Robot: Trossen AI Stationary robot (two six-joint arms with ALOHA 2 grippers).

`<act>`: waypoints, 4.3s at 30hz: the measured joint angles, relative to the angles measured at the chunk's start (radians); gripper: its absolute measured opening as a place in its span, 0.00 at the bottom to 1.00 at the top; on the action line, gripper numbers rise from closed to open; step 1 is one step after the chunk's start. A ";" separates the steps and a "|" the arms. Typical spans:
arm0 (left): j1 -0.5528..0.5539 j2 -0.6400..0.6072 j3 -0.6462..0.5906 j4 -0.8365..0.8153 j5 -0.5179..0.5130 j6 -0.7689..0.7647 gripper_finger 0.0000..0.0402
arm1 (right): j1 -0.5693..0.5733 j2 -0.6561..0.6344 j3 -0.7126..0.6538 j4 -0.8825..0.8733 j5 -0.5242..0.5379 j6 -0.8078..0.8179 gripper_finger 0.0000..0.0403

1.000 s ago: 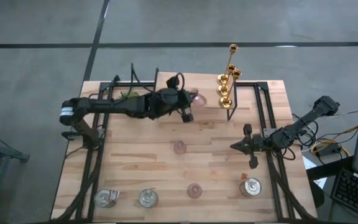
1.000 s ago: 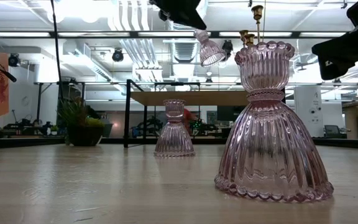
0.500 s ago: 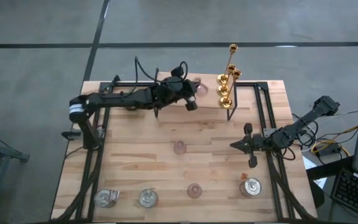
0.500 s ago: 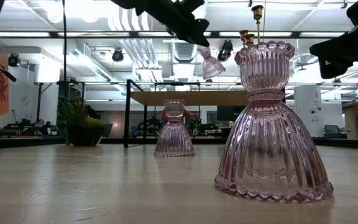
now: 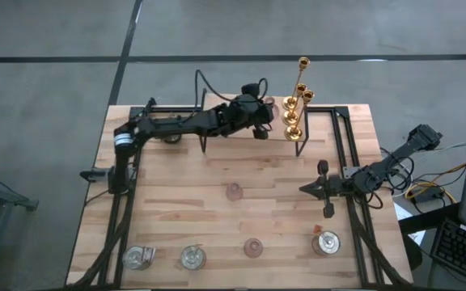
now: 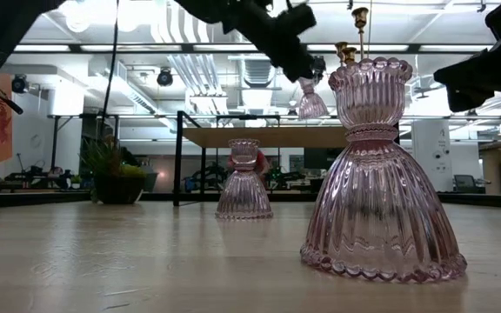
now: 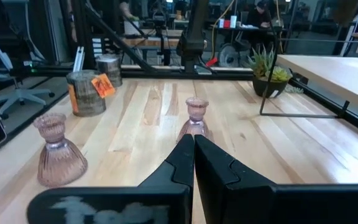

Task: Pick & Place candle stick holders
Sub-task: Put the middle red candle holder on the shelf, then align the top red candle holder on the shelf with the red candle holder

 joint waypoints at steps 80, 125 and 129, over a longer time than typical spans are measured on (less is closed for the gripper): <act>0.019 0.102 0.065 0.022 0.051 -0.230 0.10 | 0.000 0.000 0.000 -0.026 -0.001 0.002 0.02; -0.469 -0.087 -0.043 -0.748 -0.167 -0.825 0.63 | 0.000 -0.001 0.000 -0.076 -0.002 0.064 0.02; -0.509 -0.165 -0.193 -0.723 -0.177 -0.946 0.63 | 0.000 0.000 0.000 -0.077 -0.002 0.081 0.02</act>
